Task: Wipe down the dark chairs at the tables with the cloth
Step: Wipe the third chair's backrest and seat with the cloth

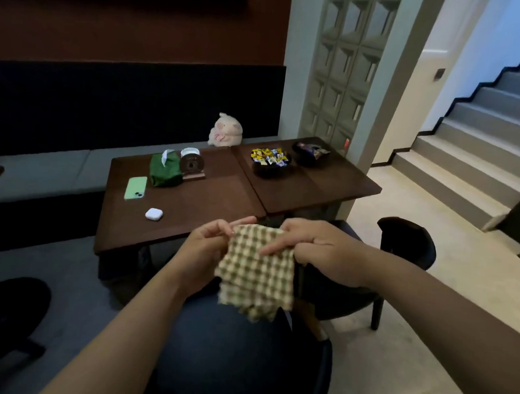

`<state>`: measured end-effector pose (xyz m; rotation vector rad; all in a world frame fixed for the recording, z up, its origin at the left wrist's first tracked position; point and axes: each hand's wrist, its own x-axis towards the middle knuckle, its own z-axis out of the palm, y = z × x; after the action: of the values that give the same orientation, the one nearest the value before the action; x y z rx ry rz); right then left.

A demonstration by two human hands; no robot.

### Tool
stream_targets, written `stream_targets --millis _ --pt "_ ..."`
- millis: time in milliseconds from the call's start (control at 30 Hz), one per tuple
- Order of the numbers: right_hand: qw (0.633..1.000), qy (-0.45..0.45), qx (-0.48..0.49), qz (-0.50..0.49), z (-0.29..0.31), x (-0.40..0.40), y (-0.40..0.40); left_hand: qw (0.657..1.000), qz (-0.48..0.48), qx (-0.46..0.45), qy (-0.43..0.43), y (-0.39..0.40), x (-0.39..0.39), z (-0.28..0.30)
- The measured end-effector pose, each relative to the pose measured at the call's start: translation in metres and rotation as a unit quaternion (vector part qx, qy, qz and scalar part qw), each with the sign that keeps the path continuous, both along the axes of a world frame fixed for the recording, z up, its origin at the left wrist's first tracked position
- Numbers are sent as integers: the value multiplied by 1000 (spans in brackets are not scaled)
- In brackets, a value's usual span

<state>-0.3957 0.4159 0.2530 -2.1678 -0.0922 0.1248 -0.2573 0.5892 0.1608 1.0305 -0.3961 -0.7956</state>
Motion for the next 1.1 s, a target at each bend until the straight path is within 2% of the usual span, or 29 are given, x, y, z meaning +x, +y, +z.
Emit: stream_targets --millis 67,133,200,267,333,400,467,533,600,667,767,867,1100 --pt "999 0 -14 -35 -21 -5 -13 1000 11 12 18 -3 -5 -19" --pt "990 -68 -44 -114 -46 -8 -27 997 33 28 57 -10 -13 -40" --pt "960 -150 -109 -210 -73 -13 -44 994 55 41 86 -19 -25 -64" --pt "926 -193 -176 -274 -102 -23 -64 990 77 77 92 -30 -38 -83" --pt "901 -194 -252 -296 -130 -40 -88 985 89 121 87 -43 -57 -102" --pt "897 -167 -275 -303 -158 -60 -114 979 84 165 90 -58 -79 -122" --pt "916 -82 -221 -324 -183 -77 -127 971 71 204 103 -72 -100 -142" --pt "920 68 -142 -359 -209 -88 -130 961 52 251 107 -86 -117 -162" --pt "899 208 -88 -375 -240 -93 -123 946 35 303 105 -99 -130 -185" --pt "870 295 -30 -393 -270 -95 -108 931 31 348 106 -108 -138 -210" --pt "830 328 109 -439 -304 -92 -87 910 38 390 138 -116 -146 -247" --pt "792 359 210 -447 -326 -86 -77 895 54 395 200 -115 -145 -270" --pt "733 396 293 -469 -348 -76 -74 877 -56 450 160 -107 -129 -311"
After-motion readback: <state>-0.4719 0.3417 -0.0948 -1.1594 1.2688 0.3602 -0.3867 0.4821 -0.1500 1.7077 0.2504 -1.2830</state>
